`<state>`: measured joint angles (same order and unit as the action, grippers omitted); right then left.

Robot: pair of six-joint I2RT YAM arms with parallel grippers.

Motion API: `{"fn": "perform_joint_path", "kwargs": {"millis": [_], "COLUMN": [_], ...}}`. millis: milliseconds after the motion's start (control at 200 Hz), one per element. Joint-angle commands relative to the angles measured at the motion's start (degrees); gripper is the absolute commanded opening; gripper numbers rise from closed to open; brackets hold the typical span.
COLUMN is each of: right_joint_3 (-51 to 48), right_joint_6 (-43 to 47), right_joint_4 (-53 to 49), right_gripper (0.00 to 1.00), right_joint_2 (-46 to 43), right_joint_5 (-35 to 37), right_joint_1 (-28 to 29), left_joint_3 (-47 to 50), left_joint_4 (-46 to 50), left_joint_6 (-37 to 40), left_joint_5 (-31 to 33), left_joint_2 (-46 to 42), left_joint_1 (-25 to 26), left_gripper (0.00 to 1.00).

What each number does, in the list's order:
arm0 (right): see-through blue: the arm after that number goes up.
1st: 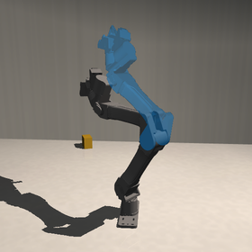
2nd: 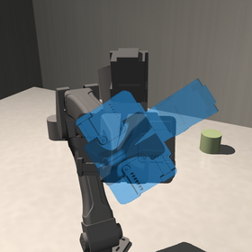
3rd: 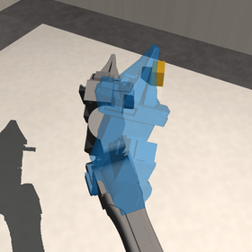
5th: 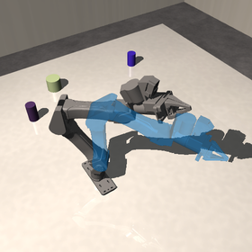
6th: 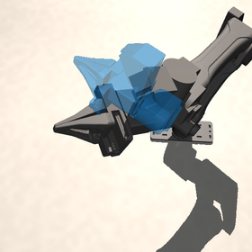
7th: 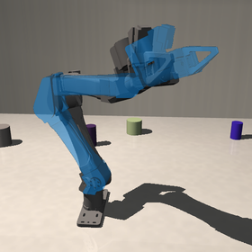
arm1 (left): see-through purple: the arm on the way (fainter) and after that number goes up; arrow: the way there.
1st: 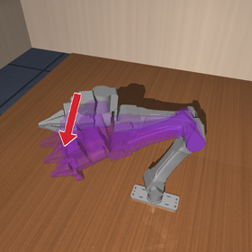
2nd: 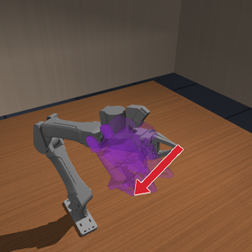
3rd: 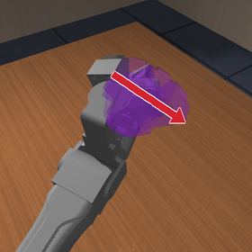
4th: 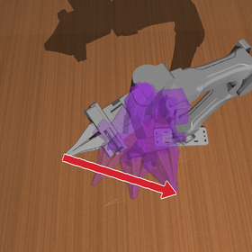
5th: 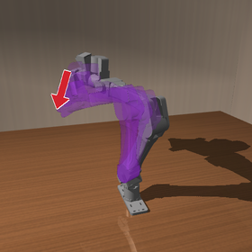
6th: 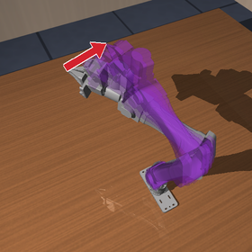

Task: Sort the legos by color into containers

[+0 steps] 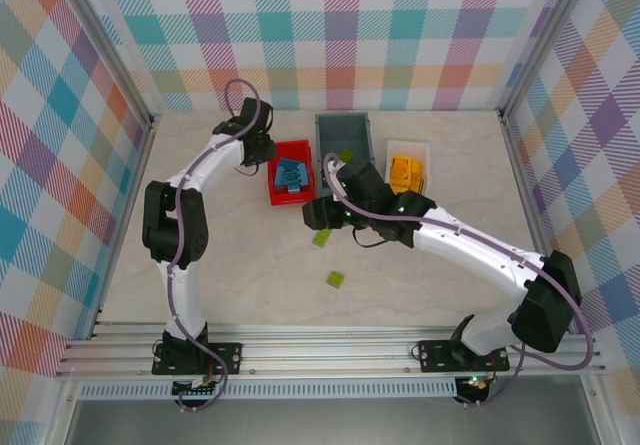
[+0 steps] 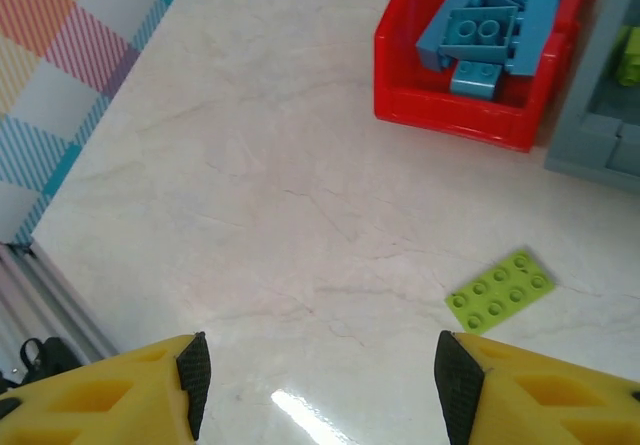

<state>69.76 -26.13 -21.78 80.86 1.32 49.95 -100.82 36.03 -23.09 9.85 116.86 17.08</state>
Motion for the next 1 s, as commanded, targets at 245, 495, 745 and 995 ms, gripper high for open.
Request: {"fn": "perform_joint_path", "kwargs": {"millis": [245, 495, 745, 995], "right_joint_3": [-1.5, -2.66, -2.43, -2.08], "right_joint_6": [-0.78, -2.08, -2.7, -3.05], "right_joint_4": [4.22, 3.76, 2.96, 2.29], "right_gripper": [0.64, 0.66, 0.69, 0.7], "right_joint_2": [-5.19, -5.59, -5.05, -4.4], "right_joint_5": [4.13, 1.11, 0.1, 0.1], "right_joint_1": [-0.84, -1.78, -1.88, -2.22], "left_joint_3": [-5.46, -11.58, -15.95, -15.75], "left_joint_4": [0.36, 3.22, 5.83, 6.41], "left_joint_6": [2.06, 1.03, -0.4, -0.81], "left_joint_5": [-5.86, -8.08, -8.33, -8.01], "left_joint_2": [0.53, 7.23, 12.42, 12.78], "left_joint_1": [1.99, 1.99, 2.05, 2.85], "left_gripper": [0.33, 0.34, 0.35, 0.53]}}
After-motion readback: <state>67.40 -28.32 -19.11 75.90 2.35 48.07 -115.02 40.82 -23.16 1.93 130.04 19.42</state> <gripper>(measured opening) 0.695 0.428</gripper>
